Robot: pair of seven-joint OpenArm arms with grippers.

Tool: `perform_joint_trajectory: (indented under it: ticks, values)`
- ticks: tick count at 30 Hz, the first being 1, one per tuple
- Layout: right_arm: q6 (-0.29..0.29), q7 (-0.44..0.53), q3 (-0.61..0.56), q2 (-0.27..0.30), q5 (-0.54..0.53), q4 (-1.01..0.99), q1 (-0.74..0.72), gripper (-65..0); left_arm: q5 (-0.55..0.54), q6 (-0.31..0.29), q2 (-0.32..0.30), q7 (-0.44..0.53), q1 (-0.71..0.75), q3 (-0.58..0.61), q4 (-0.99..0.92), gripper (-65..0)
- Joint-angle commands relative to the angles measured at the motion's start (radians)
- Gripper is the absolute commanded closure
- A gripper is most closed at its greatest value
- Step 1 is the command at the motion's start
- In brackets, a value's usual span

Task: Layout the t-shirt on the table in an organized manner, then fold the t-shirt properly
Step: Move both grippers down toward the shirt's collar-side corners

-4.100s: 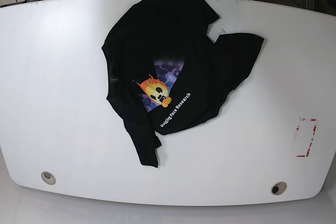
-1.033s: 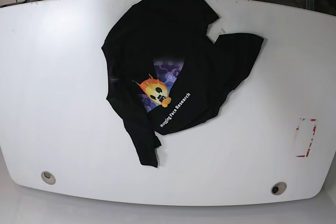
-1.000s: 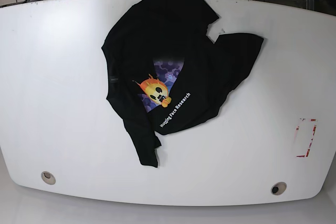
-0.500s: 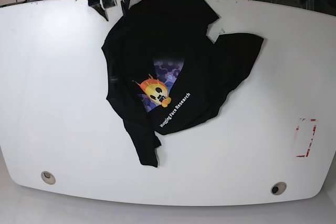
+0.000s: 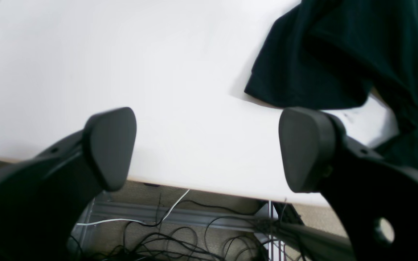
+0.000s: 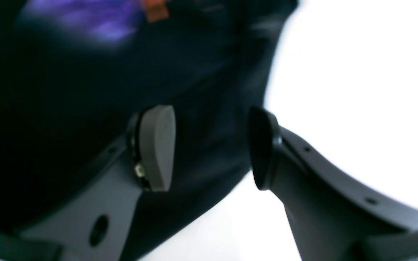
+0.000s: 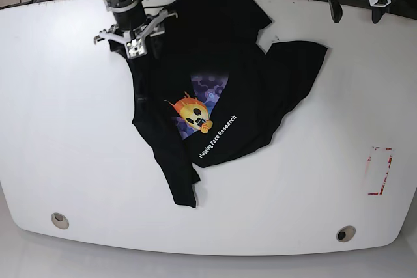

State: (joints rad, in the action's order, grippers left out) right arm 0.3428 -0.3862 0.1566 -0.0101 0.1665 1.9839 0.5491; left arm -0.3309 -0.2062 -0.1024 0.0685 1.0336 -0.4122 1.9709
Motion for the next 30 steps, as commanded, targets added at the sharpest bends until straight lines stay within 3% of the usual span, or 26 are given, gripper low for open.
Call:
perform_joint_trajectory:
  ticks: [1, 4, 8, 11, 18, 30]
  values:
    - [0.009, -0.033, 0.022, 0.005, -0.068, 0.018, -0.045, -31.5, -0.007, -0.002, -0.004, 0.027, -0.011, -0.006, 0.015, -59.3]
    - [0.011, -0.090, 0.054, 0.006, -0.104, -0.001, -0.096, -34.4, -0.007, -0.002, -0.007, 0.001, -0.017, -0.006, 0.018, -59.3]
    - [0.016, -0.147, 0.102, 0.005, -0.141, -0.021, -0.134, -44.7, -0.007, -0.005, -0.010, -0.046, -0.052, -0.006, 0.020, -59.3]
    - [0.016, -0.173, 0.117, 0.005, -0.180, -0.031, -0.140, -49.6, -0.007, -0.051, -0.010, -0.077, -0.082, -0.014, 0.020, -59.3]
    - [0.016, -0.211, 0.125, 0.005, -0.307, -0.045, -0.116, -50.3, -0.007, -0.172, -0.007, -0.112, -0.121, -0.044, 0.020, -59.3]
    - [0.016, -0.208, 0.191, 0.003, -0.419, -0.159, -0.111, -50.3, -0.007, -0.184, -0.007, -0.118, -0.183, -0.080, 0.020, -59.3]
